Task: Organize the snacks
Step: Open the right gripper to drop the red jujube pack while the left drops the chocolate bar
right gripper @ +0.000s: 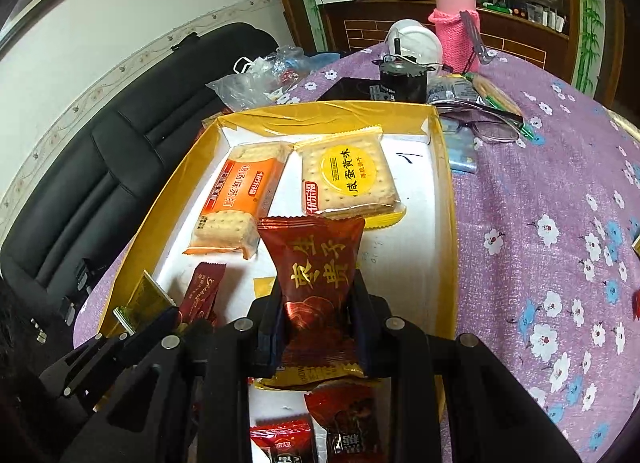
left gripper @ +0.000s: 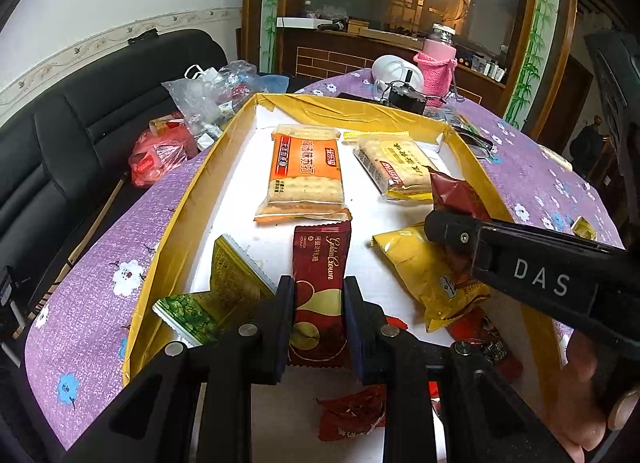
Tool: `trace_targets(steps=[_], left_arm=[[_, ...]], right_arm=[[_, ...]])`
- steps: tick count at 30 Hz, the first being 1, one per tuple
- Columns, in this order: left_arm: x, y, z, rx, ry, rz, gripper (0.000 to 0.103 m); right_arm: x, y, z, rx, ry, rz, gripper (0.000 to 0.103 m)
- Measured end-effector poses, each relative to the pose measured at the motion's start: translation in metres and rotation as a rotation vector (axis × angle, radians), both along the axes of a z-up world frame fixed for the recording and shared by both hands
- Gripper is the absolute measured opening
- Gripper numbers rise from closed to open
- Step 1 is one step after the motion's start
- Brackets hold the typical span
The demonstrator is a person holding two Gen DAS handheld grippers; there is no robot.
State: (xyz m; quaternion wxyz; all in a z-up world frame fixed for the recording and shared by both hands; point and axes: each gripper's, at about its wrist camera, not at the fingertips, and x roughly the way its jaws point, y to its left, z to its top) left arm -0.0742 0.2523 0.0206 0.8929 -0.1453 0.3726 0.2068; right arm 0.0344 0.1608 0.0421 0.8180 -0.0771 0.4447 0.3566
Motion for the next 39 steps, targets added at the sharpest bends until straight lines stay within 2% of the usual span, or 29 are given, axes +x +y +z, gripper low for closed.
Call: trace_targets(steps=[26,33,35,37,39], left_arm=[[0.000,0.000,-0.001,-0.002,0.002,-0.001,0.027],[0.000,-0.001,-0.002,-0.001,0.006,0.000,0.034],[0.000,-0.001,-0.002,0.000,0.006,-0.002,0.039],[-0.001,-0.002,-0.001,0.005,0.007,-0.002,0.042],[-0.001,-0.002,-0.001,0.005,0.006,-0.003,0.044]], right_arm=[[-0.007,0.005,0.000,-0.030,-0.026,0.037,0.029],[-0.005,0.004,-0.001,-0.021,-0.005,0.037,0.037],[-0.006,0.004,0.000,-0.017,-0.010,0.037,0.045],[-0.008,0.004,0.003,-0.010,-0.032,0.041,0.059],[-0.012,0.004,0.006,-0.006,-0.063,0.044,0.064]])
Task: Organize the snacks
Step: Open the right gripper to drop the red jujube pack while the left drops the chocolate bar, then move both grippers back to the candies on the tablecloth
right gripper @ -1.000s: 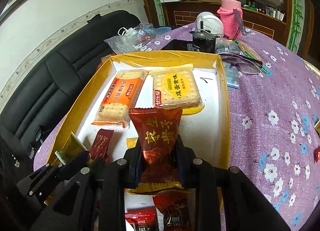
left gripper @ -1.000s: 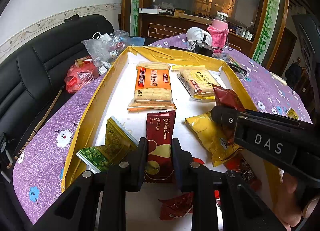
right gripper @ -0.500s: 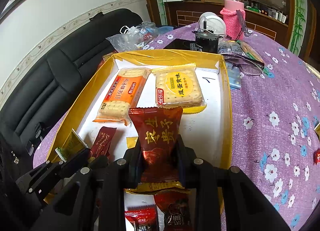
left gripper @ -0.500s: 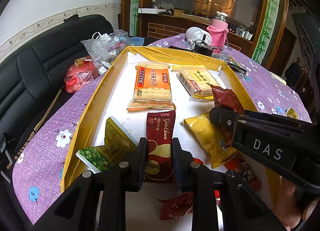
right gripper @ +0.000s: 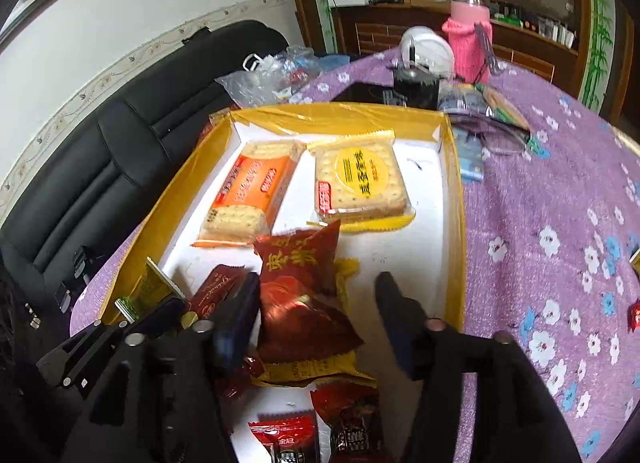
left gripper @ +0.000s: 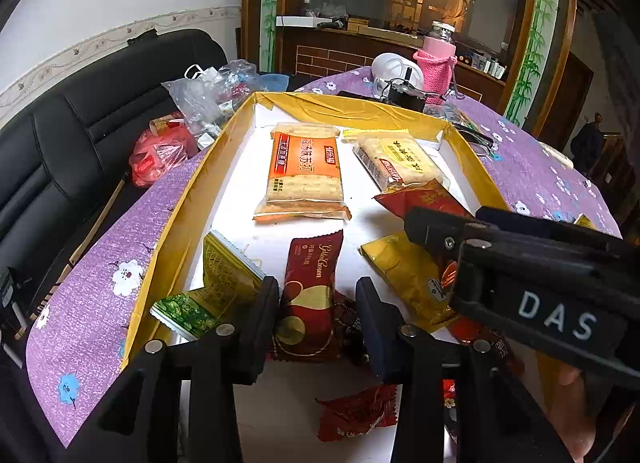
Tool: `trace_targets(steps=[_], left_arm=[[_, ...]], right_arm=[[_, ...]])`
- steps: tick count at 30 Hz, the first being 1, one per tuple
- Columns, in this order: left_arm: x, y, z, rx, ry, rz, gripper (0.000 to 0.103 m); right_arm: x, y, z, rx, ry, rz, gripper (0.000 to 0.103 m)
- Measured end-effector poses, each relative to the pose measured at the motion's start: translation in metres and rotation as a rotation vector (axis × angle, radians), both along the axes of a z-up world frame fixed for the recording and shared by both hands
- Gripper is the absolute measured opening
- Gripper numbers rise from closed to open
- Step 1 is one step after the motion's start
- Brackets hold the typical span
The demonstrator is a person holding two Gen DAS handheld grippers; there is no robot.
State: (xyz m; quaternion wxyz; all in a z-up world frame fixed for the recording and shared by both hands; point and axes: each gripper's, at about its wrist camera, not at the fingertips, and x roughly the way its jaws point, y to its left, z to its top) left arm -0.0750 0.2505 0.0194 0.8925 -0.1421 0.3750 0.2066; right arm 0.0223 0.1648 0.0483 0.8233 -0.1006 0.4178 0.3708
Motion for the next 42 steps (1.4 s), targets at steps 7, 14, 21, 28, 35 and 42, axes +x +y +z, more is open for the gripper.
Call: trace_targets(steps=[7,14,21,28,35,42], left_arm=[[-0.002,-0.001,0.002,0.013,-0.005,0.002,0.055],[-0.002,-0.001,0.002,0.014,-0.004,0.002,0.056],[-0.003,0.000,0.002,0.017,-0.001,0.005,0.056],[-0.002,0.000,0.002,0.019,0.001,0.006,0.056],[-0.001,0.000,0.001,0.023,0.007,0.009,0.056],[-0.001,-0.002,0.002,0.030,0.014,0.011,0.058]], right_arm=[[-0.007,-0.002,0.009,0.003,-0.042,-0.013,0.072],[-0.005,-0.023,0.027,0.047,-0.072,-0.058,0.076],[0.000,-0.055,0.041,0.094,-0.052,-0.110,0.090],[0.019,-0.101,0.026,0.048,0.025,-0.234,0.095],[0.034,-0.166,0.012,0.030,0.073,-0.346,0.095],[0.060,-0.248,0.016,0.015,-0.020,-0.527,0.095]])
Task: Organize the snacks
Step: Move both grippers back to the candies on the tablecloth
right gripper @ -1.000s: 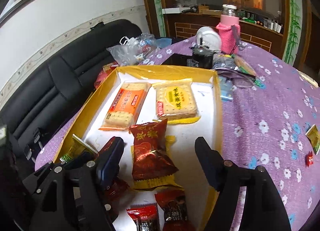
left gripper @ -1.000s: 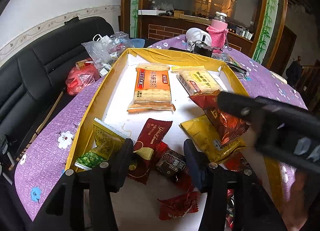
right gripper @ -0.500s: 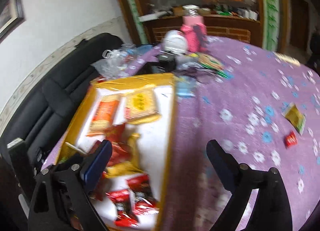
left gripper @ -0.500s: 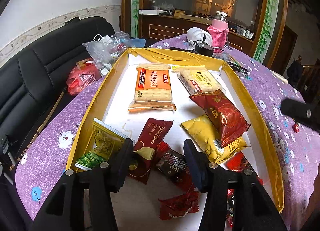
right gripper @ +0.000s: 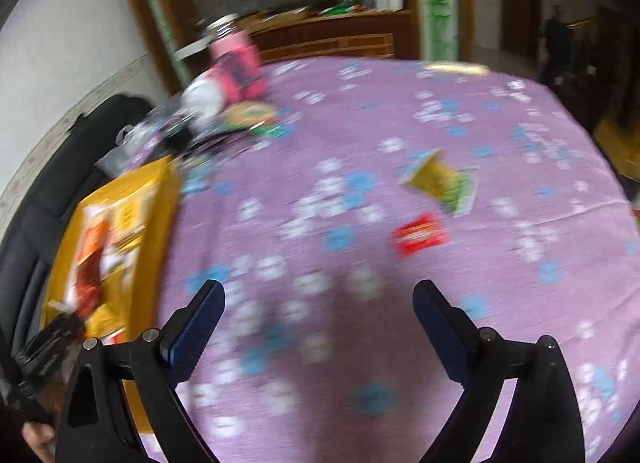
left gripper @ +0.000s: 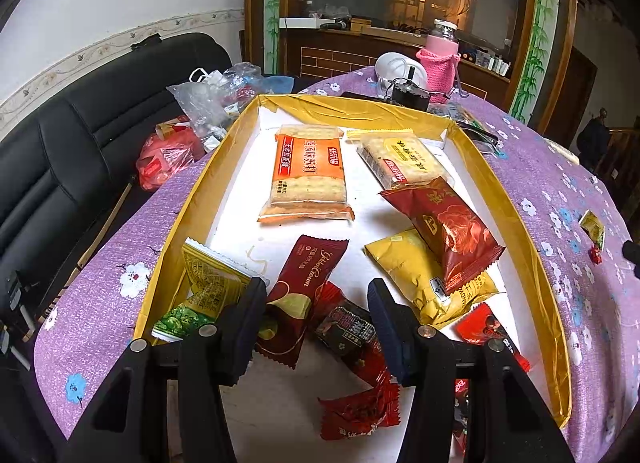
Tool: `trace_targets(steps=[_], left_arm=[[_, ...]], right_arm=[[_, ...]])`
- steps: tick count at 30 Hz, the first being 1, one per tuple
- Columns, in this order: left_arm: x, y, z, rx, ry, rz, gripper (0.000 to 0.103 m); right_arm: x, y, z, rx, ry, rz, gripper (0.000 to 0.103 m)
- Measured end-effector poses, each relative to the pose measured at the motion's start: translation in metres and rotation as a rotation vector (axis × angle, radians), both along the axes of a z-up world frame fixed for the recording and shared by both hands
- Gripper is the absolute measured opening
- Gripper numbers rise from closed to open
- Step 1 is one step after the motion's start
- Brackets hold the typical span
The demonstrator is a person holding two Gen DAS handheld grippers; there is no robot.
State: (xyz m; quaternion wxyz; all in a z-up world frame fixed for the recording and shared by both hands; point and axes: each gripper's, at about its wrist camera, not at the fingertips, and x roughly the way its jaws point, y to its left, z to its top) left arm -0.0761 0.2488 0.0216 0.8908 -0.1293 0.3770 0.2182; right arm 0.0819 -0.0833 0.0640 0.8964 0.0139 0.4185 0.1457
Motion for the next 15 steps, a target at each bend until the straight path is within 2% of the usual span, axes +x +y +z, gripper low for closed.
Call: trace_targets(steps=[4,8,11,15], left_arm=[[-0.003,-0.005,0.006,0.014,-0.033,-0.009,0.072],[-0.004,-0.022,0.019,0.066,-0.042,-0.037,0.072],[-0.003,-0.037,0.035,0.079,-0.065,-0.074,0.073],[0.002,-0.070,0.057,0.107,-0.094,-0.186,0.074]], right_arm=[[0.019,-0.049,-0.010,0.058,-0.008,-0.128,0.095],[0.041,-0.080,-0.023,0.102,0.082,-0.192,0.094],[0.049,-0.106,-0.030,0.201,0.158,-0.216,0.094],[0.047,-0.126,-0.035,0.284,0.209,-0.272,0.095]])
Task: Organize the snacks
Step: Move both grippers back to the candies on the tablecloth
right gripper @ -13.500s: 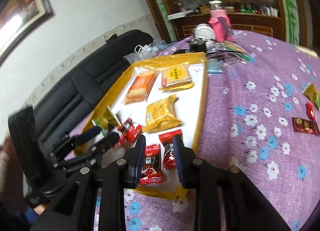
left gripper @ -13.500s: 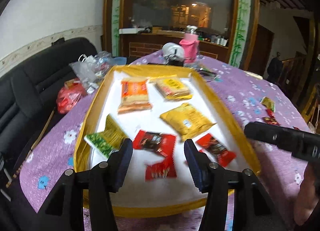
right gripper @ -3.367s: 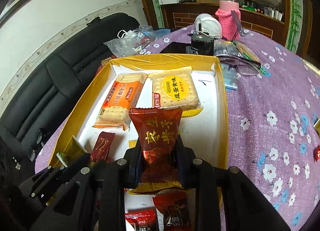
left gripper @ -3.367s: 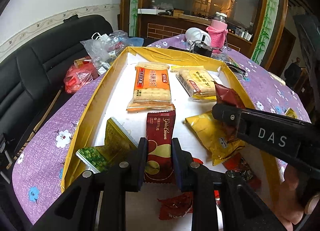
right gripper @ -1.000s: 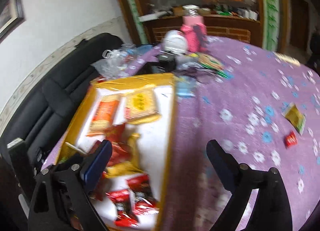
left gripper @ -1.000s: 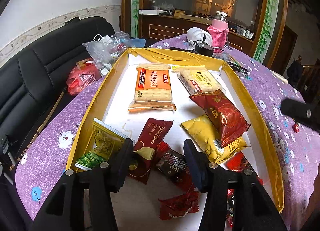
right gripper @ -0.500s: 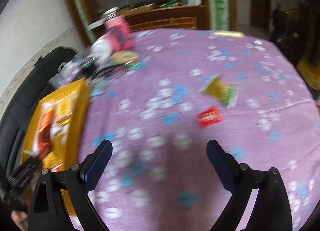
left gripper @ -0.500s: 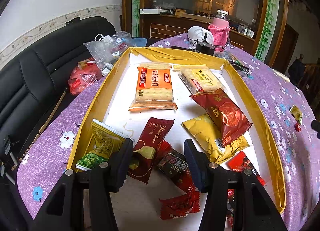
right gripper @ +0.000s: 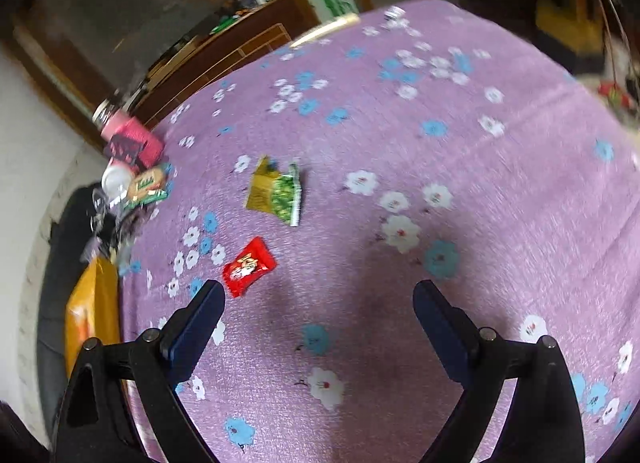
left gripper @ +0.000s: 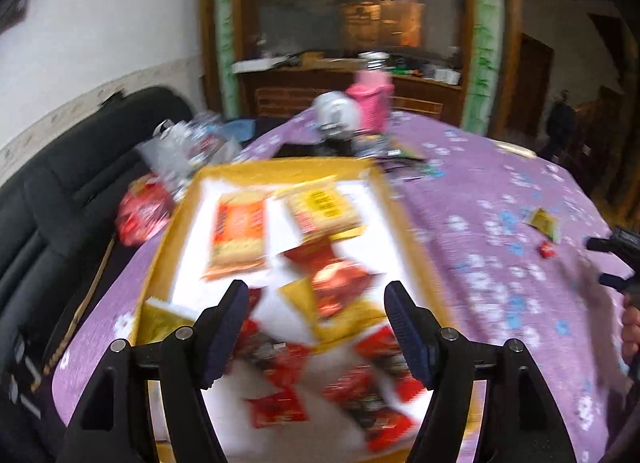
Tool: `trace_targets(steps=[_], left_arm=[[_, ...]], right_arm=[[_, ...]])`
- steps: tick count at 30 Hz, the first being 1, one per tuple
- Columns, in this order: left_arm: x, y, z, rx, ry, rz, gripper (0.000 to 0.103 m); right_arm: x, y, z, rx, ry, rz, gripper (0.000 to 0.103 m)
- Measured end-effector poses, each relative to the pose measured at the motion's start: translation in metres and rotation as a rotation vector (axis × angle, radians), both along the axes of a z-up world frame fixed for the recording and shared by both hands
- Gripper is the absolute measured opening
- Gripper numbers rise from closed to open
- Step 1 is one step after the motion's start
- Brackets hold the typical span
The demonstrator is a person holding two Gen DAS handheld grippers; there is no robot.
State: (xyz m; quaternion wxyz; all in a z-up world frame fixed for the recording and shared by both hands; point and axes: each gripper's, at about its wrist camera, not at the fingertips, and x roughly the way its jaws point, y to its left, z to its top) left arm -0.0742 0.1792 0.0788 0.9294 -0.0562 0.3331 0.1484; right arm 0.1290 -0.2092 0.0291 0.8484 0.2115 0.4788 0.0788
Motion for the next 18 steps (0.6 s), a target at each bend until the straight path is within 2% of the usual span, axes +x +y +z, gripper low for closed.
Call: trace_targets(steps=[4,9,12,15,18], left_arm=[[0.014,-0.033,0.009,-0.008,0.017,-0.123,0.074],[0.037,-0.078,0.016,-0.021,0.070,-0.255,0.074],[0.051,-0.105,0.016,-0.021,0.100,-0.321,0.074],[0.074,-0.131,0.011,-0.025,0.172,-0.388,0.074],[0.096,-0.150,0.006,-0.016,0.227,-0.417,0.074]], right_arm=[[0.001,-0.002,-0.006,0.019,0.037,-0.019,0.094],[0.002,-0.006,0.001,0.025,0.024,-0.029,0.094],[0.004,-0.016,-0.001,0.064,0.044,-0.047,0.095],[0.007,-0.027,-0.001,0.093,0.054,-0.073,0.095],[0.009,-0.039,0.006,0.079,0.036,-0.090,0.095]])
